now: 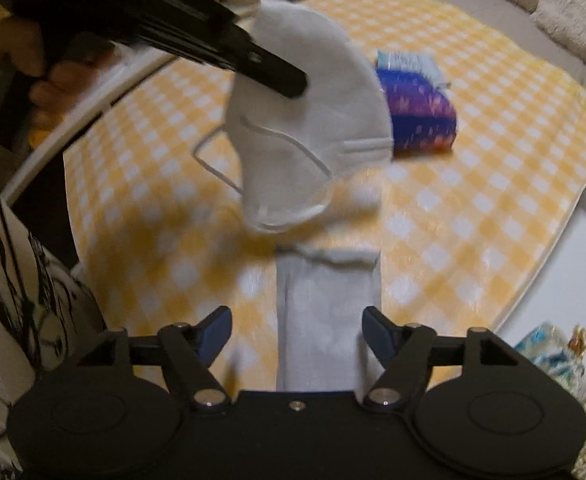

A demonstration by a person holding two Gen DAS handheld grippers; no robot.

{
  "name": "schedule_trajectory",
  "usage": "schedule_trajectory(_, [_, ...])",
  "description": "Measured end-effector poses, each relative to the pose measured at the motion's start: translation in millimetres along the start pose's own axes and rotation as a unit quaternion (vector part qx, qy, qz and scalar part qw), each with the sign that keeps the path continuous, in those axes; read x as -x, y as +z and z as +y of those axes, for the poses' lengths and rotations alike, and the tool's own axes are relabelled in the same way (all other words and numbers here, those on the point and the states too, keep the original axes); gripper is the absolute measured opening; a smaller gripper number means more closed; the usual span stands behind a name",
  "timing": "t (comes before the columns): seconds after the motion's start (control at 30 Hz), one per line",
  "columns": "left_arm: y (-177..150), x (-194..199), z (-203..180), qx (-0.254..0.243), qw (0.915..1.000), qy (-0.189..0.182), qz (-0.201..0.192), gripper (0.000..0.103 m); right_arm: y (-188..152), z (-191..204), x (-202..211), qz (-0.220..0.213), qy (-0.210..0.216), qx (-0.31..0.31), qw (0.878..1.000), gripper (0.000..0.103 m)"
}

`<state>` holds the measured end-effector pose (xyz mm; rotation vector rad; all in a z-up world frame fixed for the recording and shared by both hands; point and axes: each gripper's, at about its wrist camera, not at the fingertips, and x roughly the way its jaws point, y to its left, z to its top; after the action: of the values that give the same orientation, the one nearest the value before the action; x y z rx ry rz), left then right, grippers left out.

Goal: Organize soft objects
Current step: 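Grasp the grey sachet with the right tool while the left tool reaches the white mask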

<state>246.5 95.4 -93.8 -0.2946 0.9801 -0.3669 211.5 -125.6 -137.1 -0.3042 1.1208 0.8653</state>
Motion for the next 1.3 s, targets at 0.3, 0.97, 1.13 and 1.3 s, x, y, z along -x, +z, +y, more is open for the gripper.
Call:
schedule_trajectory(0.3, [-25, -13, 15, -0.040, 0.9962, 0.043, 0.065, 0.013, -10, -5, -28, 0.056, -0.028, 0.015, 0.998, 0.078])
schedule_trajectory(0.97, [-46, -69, -7, -0.210, 0.9567, 0.156, 0.128, 0.071, -13, -10, -31, 0.071, -0.025, 0.012, 0.997, 0.063])
schedule_trajectory(1.13, [-46, -74, 0, -0.200, 0.9584, 0.156, 0.131, 0.062, -13, -9, -32, 0.074, -0.024, 0.015, 0.997, 0.062])
schedule_trajectory(1.3, [-47, -72, 0, -0.200, 0.9610, 0.143, 0.128, 0.002, -13, -8, -30, 0.074, -0.021, 0.011, 0.997, 0.055])
